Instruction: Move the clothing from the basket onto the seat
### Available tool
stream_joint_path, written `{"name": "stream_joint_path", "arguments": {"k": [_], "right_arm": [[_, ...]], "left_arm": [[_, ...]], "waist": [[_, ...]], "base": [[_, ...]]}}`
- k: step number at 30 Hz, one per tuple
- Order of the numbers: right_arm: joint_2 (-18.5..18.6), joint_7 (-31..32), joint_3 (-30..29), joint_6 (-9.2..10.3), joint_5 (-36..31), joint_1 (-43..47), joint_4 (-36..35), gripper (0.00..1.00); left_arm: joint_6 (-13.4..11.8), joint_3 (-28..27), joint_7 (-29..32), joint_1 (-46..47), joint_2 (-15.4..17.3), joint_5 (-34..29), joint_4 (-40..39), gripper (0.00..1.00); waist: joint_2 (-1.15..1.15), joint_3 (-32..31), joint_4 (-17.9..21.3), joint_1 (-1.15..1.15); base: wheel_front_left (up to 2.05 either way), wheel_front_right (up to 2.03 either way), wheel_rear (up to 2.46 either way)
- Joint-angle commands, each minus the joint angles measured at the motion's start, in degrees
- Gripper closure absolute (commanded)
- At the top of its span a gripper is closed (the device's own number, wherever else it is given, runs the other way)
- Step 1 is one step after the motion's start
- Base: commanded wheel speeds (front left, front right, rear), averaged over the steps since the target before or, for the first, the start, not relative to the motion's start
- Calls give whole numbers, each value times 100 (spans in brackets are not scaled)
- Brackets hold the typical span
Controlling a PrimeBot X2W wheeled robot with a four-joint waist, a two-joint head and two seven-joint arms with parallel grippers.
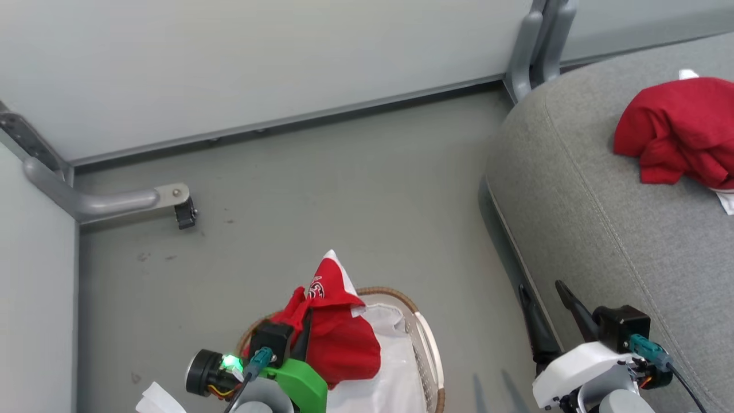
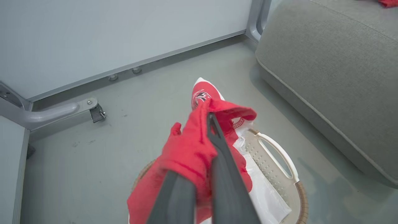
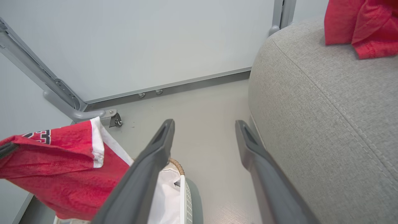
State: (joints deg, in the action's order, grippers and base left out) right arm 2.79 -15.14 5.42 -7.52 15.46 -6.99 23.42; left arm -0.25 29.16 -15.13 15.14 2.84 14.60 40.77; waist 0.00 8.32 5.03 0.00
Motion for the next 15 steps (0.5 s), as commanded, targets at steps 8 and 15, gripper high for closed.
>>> {"name": "stream_joint_path", "arguments": {"k": [8, 15], "right_arm": [[23, 0, -29, 6, 8, 356, 33, 0], [24, 0, 56, 6, 23, 511, 66, 0]], "left_arm": [[174, -211, -1, -195, 14, -301, -1213, 100], [228, -237, -2, 43, 13, -363, -1969, 100]], "waist": [[0, -824, -342, 0], [0, -999, -311, 0]], "base": [[0, 0, 0], [0, 0, 0]]}}
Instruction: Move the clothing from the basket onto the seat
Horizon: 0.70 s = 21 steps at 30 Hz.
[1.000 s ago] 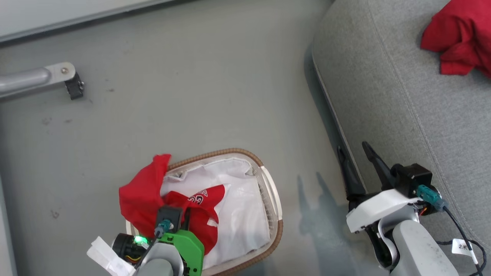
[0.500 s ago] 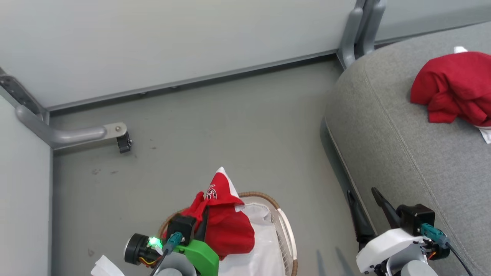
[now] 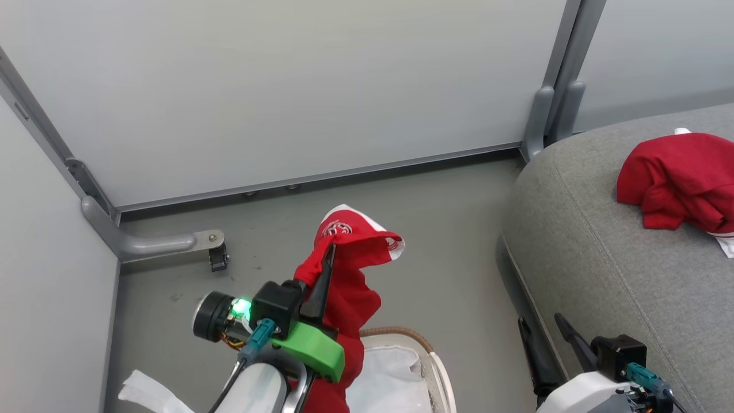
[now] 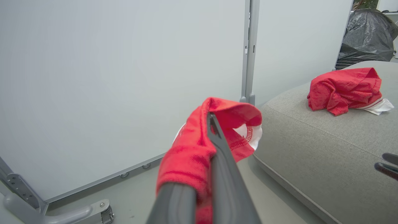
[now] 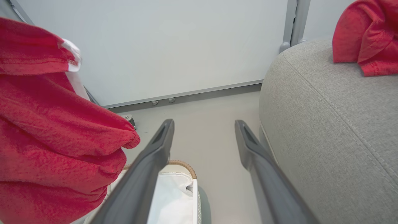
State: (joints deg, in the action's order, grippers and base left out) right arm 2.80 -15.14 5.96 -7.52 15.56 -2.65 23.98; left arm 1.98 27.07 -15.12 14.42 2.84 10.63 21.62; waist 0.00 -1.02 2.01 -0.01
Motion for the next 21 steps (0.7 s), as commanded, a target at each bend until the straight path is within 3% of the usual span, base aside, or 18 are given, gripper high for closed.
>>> {"name": "stream_joint_path", "arguments": {"k": [1, 7, 16, 21], "right_arm": [[23, 0, 15, 6, -3, 104, 13, 0], [19, 0, 352, 6, -128, 214, 35, 0], [23, 0, 2056, 6, -51, -292, -354, 0], [25, 0, 2691, 7, -56, -869, -577, 0]], "left_arm": [[1, -31, -2, 145, 13, 45, -142, 100], [55, 84, -2, 367, 13, 184, -532, 100], [3, 551, -2, 650, 13, 492, -704, 100], [-54, 885, -3, 735, 13, 597, -615, 100]], "waist": [[0, -78, 0, 1], [0, -113, 7, 1], [0, -76, -97, 1], [0, -65, -224, 1]], "base": [[0, 0, 0], [0, 0, 0], [0, 0, 0], [0, 0, 0]]}}
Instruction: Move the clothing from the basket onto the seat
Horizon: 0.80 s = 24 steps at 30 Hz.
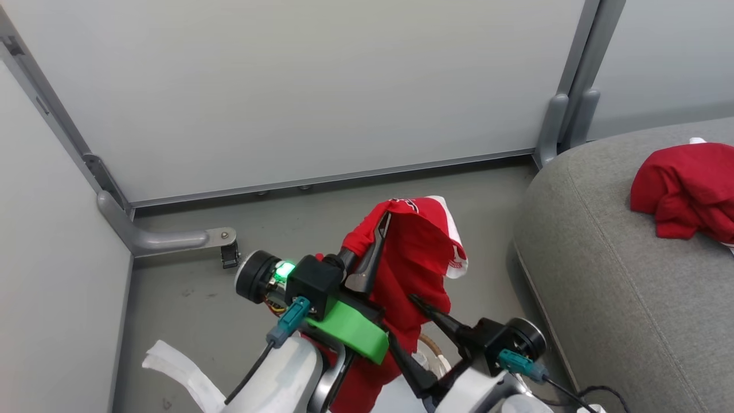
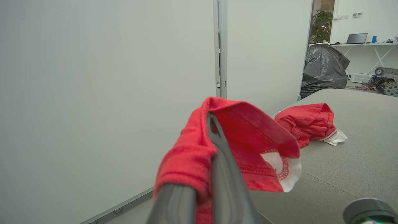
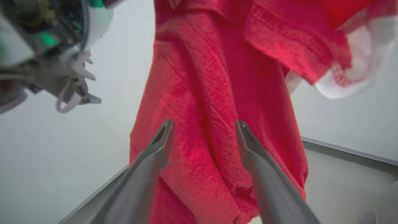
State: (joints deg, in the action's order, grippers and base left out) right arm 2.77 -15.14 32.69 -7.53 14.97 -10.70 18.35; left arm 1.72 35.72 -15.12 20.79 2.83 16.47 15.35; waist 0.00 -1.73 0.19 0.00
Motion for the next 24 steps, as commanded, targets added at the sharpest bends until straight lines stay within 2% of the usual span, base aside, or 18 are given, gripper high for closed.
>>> {"name": "stream_joint_path", "arguments": {"k": [1, 5, 9, 10, 11, 17, 18, 19, 20, 21, 24], "right_arm": [[30, 0, 66, 8, -11, -165, -13, 0], [24, 0, 177, 7, -249, -533, 127, 0], [22, 0, 49, 7, -416, -757, 260, 0], [24, 0, 58, 7, -389, -786, 350, 55], [26, 0, 57, 7, -343, -828, 414, 98], [25, 0, 216, 8, -73, -849, 628, 100], [29, 0, 195, 8, -79, -770, 641, 100], [29, 0, 160, 7, -95, -710, 650, 100], [30, 0, 90, 8, -115, -646, 649, 100], [35, 0, 0, 8, -130, -595, 646, 100], [30, 0, -311, 8, -180, -399, 565, 100]], "left_arm": [[-37, 74, -2, 127, 13, 40, 10, 100], [-65, 314, -2, 203, 14, 180, -20, 100], [-28, 595, -2, 253, 12, 362, -56, 100], [-23, 668, -2, 250, 12, 414, -64, 100], [-39, 727, -2, 258, 13, 447, -71, 100], [-40, 816, -2, 199, 12, 611, -77, 100], [-39, 770, -2, 175, 11, 578, -81, 94], [-32, 737, -3, 138, 12, 558, -83, 57], [-21, 692, -3, 86, 11, 546, -63, 8], [-10, 655, -3, 56, 9, 536, -48, 0], [13, 504, -2, -27, 13, 478, 31, 0]], "waist": [[0, 10, -71, 0], [0, 9, -194, 0], [0, 3, -298, 0], [0, 0, -323, 0], [0, -4, -344, 0], [0, -67, -299, 0], [0, -68, -255, 0], [0, -65, -213, 0], [0, -54, -148, 0], [0, -45, -90, 0], [0, 0, 193, 0]], "base": [[0, 0, 0], [0, 0, 0], [0, 0, 0], [0, 0, 0], [0, 0, 0], [0, 0, 0], [0, 0, 0], [0, 0, 0], [0, 0, 0], [0, 0, 0], [0, 0, 0]]}}
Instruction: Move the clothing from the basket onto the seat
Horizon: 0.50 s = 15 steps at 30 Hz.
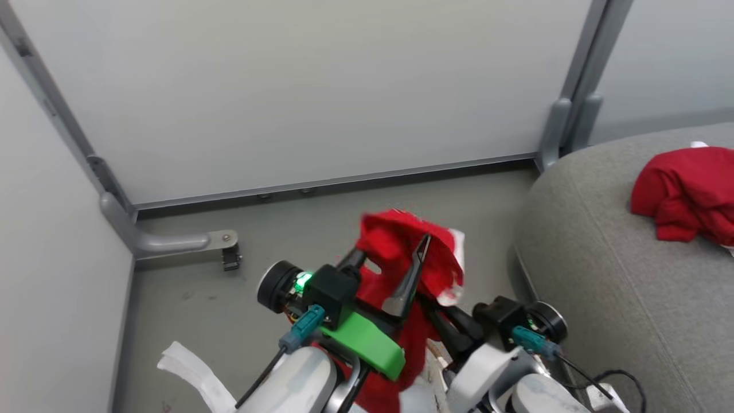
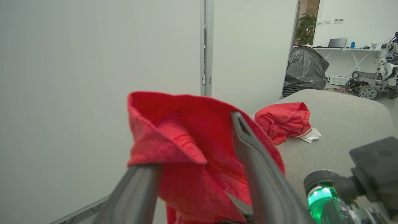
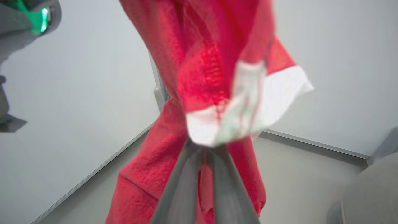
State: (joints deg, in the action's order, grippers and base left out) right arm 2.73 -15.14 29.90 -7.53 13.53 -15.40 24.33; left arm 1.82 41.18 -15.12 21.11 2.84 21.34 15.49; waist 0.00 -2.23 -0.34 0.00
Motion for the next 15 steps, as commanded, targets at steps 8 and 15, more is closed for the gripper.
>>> {"name": "stream_joint_path", "arguments": {"k": [8, 15], "right_arm": [[72, -1, -564, 8, -172, 557, -440, 100], [88, -1, -793, 7, 87, 844, -819, 100]], "left_arm": [[86, -361, -2, -282, 11, -114, 50, 0], [191, -508, -1, -332, 14, -108, 43, 0]], "waist": [[0, 217, 1295, 0], [0, 415, 2444, 0]], "base": [[0, 0, 0], [0, 0, 0]]}}
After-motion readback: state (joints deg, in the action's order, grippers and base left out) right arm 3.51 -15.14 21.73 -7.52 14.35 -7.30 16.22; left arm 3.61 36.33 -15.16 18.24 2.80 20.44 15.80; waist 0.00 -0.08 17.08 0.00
